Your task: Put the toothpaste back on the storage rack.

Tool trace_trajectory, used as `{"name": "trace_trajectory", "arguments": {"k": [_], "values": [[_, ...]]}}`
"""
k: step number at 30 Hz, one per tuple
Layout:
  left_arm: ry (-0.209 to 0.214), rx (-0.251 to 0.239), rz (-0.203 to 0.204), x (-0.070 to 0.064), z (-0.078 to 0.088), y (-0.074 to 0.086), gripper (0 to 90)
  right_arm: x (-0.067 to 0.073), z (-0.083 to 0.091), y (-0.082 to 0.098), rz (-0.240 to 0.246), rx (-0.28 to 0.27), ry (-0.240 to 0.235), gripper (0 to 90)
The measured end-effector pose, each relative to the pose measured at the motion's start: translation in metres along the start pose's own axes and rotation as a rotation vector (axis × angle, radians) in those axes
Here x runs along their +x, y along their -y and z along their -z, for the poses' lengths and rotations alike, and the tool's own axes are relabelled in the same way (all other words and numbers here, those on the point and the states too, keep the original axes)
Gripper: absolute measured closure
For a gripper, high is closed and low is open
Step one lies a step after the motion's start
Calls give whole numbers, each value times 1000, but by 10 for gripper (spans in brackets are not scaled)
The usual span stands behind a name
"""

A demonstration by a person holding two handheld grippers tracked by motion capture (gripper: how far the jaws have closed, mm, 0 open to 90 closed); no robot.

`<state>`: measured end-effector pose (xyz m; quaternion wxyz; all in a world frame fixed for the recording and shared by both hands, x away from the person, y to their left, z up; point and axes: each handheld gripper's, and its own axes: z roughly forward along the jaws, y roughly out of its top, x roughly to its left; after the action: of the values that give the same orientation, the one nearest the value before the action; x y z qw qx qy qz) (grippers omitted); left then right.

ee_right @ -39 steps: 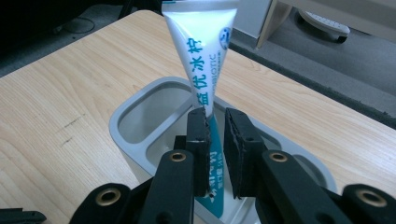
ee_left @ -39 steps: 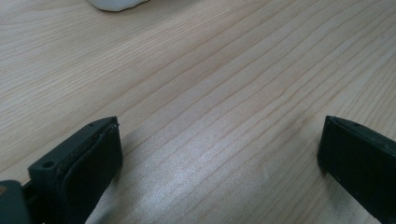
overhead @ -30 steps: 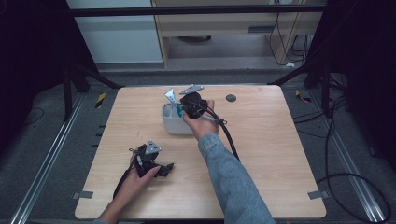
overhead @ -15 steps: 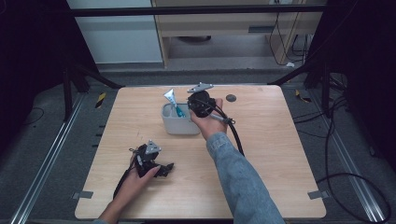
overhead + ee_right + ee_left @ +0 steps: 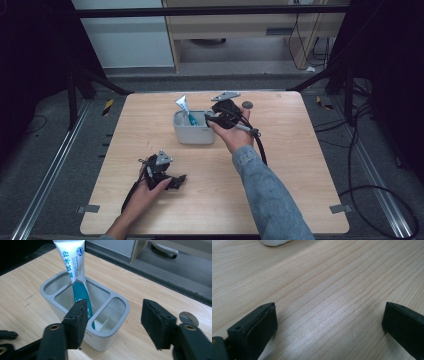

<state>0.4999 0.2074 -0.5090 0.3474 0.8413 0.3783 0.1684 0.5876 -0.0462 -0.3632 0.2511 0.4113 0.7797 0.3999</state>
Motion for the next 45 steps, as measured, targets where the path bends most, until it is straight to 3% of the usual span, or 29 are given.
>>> {"name": "trace_trajectory", "arguments": {"k": [6, 8, 13, 23, 34, 45], "values": [[0, 0, 0, 0, 0, 0, 0, -5, 4, 6, 1, -7, -23, 250], [0, 1, -1, 0, 0, 0, 0, -8, 5, 8, -3, 17, -4, 193], [0, 0, 2, 0, 0, 0, 0, -15, 6, 12, -4, 58, 28, 143], [1, 3, -1, 0, 0, 0, 0, -30, 17, 27, -14, 71, 22, 66], [1, 3, -1, 0, 0, 0, 0, -48, 31, 47, -5, 118, 69, 94], [1, 3, -2, 0, 0, 0, 0, -63, 42, 72, -2, 101, 109, 90]]}}
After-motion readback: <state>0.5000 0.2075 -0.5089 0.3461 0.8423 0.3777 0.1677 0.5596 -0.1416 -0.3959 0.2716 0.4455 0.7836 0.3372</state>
